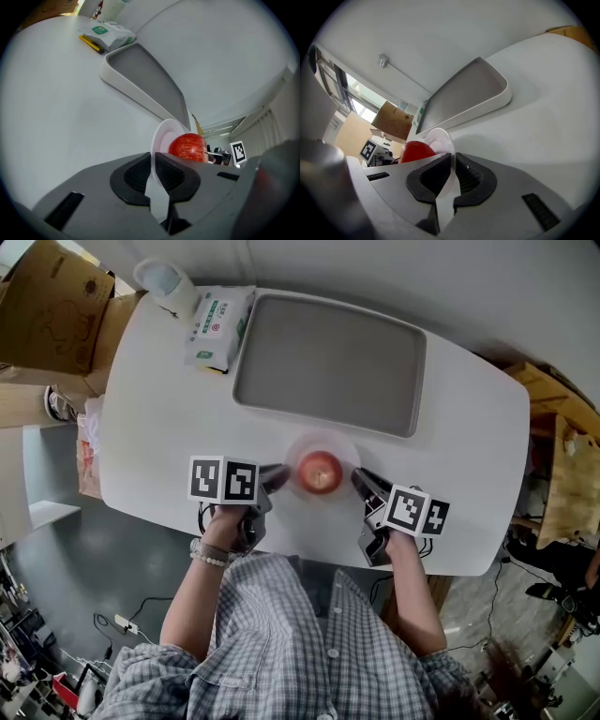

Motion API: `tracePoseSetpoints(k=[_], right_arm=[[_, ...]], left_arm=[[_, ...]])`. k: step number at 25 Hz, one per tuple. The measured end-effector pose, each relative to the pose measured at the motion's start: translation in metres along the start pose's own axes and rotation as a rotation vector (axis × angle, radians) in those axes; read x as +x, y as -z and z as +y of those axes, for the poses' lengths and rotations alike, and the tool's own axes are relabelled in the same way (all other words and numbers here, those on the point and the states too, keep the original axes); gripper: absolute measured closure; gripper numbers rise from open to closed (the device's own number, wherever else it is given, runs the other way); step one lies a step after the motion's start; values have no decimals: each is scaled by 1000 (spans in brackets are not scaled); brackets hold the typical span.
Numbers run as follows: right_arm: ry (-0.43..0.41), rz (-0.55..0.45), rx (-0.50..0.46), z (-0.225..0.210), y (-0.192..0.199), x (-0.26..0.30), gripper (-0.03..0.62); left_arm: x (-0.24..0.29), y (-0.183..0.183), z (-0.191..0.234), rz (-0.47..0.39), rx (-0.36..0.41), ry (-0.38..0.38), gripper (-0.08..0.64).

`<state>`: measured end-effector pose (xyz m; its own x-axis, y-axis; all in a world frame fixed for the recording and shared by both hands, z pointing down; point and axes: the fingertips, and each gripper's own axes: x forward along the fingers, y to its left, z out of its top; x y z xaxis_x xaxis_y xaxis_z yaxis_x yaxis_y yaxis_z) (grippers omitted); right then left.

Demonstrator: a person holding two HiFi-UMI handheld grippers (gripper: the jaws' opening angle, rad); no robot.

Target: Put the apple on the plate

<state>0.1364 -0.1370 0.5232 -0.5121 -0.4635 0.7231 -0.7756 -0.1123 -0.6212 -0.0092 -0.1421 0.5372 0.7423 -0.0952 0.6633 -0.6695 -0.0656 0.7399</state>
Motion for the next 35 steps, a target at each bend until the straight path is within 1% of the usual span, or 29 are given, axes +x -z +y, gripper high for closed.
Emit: tracePoseSetpoints(k=[8,20,26,35], right_arm=[[-13,-6,26,5,-6,-9,549],[-33,-32,1,15,-31,-16,549],[-50,-40,18,17,-41,-16,551],[-52,-56,9,21,-63,-12,551]], left_arm=[[-5,-4,-10,0,-12,9,525],[-10,-20,-23,-34,-6,21,525],[-12,-32,-28,-42,-18,51,525],[-12,-54,-34,-46,-3,60,526]])
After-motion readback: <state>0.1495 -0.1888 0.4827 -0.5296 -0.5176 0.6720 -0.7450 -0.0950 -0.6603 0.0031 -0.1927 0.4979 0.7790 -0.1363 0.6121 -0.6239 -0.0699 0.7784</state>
